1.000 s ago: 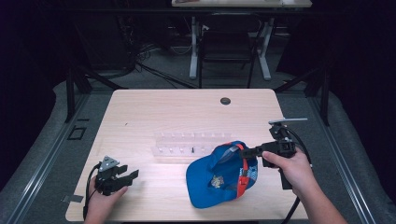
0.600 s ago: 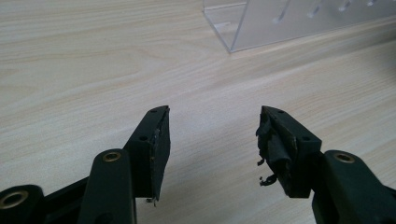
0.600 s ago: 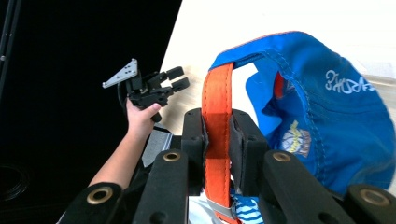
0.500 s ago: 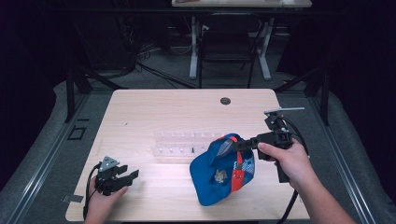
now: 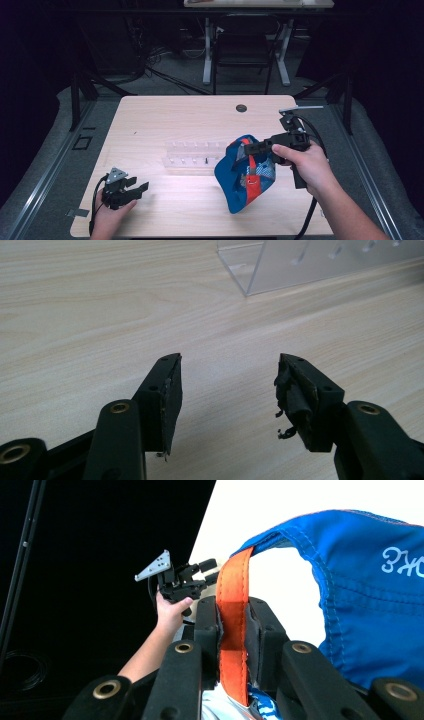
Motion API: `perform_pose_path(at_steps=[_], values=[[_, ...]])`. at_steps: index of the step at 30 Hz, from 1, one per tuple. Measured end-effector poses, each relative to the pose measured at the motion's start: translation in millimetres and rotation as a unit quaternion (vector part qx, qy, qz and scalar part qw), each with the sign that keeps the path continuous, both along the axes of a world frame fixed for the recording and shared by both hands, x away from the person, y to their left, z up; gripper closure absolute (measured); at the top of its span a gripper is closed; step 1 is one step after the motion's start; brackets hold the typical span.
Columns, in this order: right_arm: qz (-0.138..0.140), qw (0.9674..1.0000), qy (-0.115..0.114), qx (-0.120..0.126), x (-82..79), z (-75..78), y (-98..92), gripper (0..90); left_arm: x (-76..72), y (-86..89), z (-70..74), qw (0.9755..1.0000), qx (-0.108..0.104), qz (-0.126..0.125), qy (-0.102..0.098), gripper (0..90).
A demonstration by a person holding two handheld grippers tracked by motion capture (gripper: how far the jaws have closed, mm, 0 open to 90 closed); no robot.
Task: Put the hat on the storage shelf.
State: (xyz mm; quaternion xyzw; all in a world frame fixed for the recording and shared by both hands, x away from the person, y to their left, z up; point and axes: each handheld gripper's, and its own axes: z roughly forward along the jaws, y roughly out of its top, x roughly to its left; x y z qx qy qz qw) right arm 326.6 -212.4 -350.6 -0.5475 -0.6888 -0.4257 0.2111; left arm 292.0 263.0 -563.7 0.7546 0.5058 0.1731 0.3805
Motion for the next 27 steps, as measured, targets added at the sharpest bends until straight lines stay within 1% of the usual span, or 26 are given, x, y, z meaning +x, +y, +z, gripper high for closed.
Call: perform_pose_path(at_steps=[6,7,8,11,12,13,14,15,17,20,22,23,24,25,26,27], values=[[-0.012,0.9999,-0.005,0.009,4.2,14.1,-2.6,77.3,0.2,-1.0,-0.2,1.0,0.001,-0.002,0.0,44.3],[-0.012,0.9999,-0.005,0.009,4.2,14.1,-2.6,77.3,0.2,-1.0,-0.2,1.0,0.001,-0.002,0.0,44.3],[-0.017,0.9997,-0.007,0.015,6.1,18.8,-2.5,77.3,0.1,-1.3,-0.3,1.0,0.0,-0.002,0.0,44.2],[-0.018,0.9996,-0.012,0.019,8.0,23.4,-1.9,77.3,0.1,-1.0,-0.1,1.0,0.001,-0.003,0.0,44.3],[-0.019,0.9994,-0.014,0.025,10.0,28.0,-0.9,77.3,0.1,-0.9,-0.2,1.0,0.0,-0.003,-0.001,44.3],[-0.019,0.9994,-0.014,0.025,10.0,28.0,-0.9,77.3,0.1,-0.9,-0.2,1.0,0.0,-0.003,-0.001,44.3],[-0.021,0.9992,-0.019,0.03,11.8,32.4,0.5,77.3,0.0,-0.9,0.0,1.0,0.002,-0.003,0.0,44.2],[-0.021,0.9992,-0.019,0.03,11.8,32.4,0.5,77.3,0.0,-0.9,0.0,1.0,0.002,-0.003,0.0,44.3],[-0.02,0.999,-0.024,0.032,14.4,39.0,3.4,77.3,0.0,-1.6,-0.1,1.0,0.0,-0.003,-0.001,44.2],[-0.022,0.9989,-0.027,0.033,16.6,42.8,6.4,77.3,-0.1,-2.3,0.1,1.0,0.001,-0.005,-0.001,44.2],[-0.022,0.9988,-0.029,0.033,20.2,47.5,10.4,77.3,-1.5,-4.6,0.9,0.9999,0.01,-0.011,-0.007,46.8],[-0.022,0.9988,-0.029,0.033,20.2,47.5,10.4,77.3,-1.5,-4.6,0.9,0.9999,0.01,-0.011,-0.007,47.7],[-0.025,0.9985,-0.032,0.036,22.7,50.2,13.7,77.3,-3.1,-7.7,3.0,0.9996,0.015,-0.018,-0.015,48.4],[-0.025,0.9986,-0.031,0.035,24.2,51.7,15.2,77.3,-3.1,-7.7,3.0,0.9996,0.015,-0.018,-0.015,48.9],[-0.025,0.9986,-0.032,0.034,25.7,53.1,17.0,77.3,-5.0,-12.4,5.8,0.9994,0.008,-0.026,-0.021,49.3],[-0.028,0.9985,-0.033,0.034,27.2,54.2,19.1,77.3,-5.7,-15.0,7.6,0.9992,0.007,-0.031,-0.024,49.3]])
